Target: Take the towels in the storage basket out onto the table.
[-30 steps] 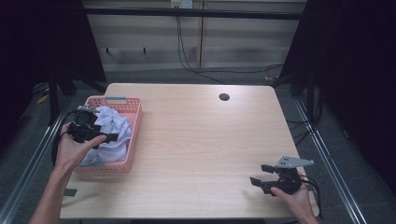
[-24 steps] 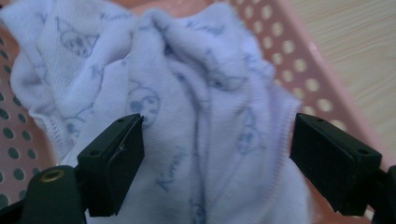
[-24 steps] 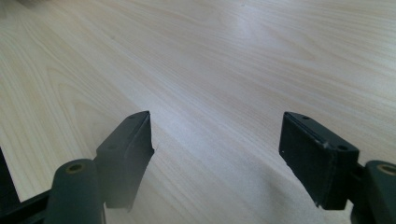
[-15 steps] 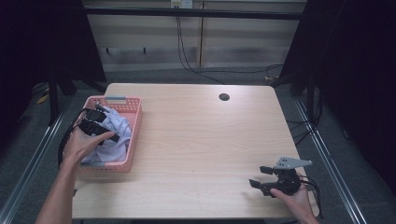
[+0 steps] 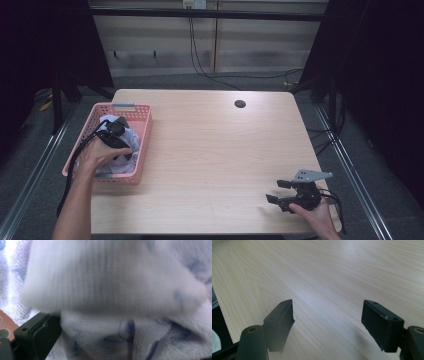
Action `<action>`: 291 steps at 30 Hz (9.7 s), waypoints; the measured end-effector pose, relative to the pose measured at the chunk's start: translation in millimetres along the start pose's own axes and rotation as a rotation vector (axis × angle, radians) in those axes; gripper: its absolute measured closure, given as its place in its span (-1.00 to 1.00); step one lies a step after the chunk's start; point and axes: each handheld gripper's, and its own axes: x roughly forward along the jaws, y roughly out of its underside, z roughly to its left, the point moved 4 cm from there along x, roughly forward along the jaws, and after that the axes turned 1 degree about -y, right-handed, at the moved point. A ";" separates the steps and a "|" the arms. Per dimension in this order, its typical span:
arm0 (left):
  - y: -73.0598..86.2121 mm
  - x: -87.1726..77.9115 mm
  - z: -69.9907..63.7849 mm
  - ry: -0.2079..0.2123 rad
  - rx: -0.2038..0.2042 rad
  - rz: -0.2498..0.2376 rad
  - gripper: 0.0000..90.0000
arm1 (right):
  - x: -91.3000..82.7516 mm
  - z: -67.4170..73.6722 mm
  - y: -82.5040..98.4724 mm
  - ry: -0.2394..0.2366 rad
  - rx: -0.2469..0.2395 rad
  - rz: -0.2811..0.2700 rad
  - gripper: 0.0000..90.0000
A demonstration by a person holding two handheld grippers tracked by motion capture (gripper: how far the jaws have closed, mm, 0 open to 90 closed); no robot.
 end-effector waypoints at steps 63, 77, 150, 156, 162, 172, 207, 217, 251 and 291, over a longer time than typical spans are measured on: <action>19.8 -167.6 22.2 0.052 0.074 -0.271 0.27 | 1.0 2.6 -0.2 -0.019 -0.013 0.012 -0.44; 27.5 -201.2 22.0 0.032 0.070 -0.344 0.27 | 2.0 2.3 -0.8 -0.019 -0.009 0.014 -0.44; -79.3 -159.5 -176.8 0.405 0.306 -0.509 0.22 | 2.7 1.1 -3.4 -0.044 -0.010 0.005 -0.44; -87.4 -128.2 -198.8 0.415 0.311 -0.477 0.20 | 2.9 1.5 -3.3 -0.047 -0.011 0.009 -0.44; -94.0 -92.0 -217.6 0.404 0.303 -0.419 0.15 | 2.0 1.4 -2.4 -0.046 -0.012 0.008 -0.46; -87.7 -56.1 -235.1 0.359 0.333 -0.402 -0.18 | 2.9 0.8 -2.5 -0.044 -0.011 0.010 -0.47; 45.0 -58.5 -207.6 0.479 0.225 -0.715 0.32 | 94.6 44.8 -105.4 -0.155 -0.126 -0.066 -0.14; 23.3 -31.6 -215.0 0.484 0.234 -0.683 0.04 | 132.3 40.9 -93.8 -0.135 -0.183 0.030 -0.34; 13.3 -85.9 -222.2 0.583 0.345 -0.838 0.96 | -18.1 -34.9 -66.0 0.142 -0.035 -0.187 0.56; -41.1 -123.9 -189.5 0.533 0.209 -0.900 0.87 | -32.2 1.6 -122.9 0.022 -0.116 -0.331 1.00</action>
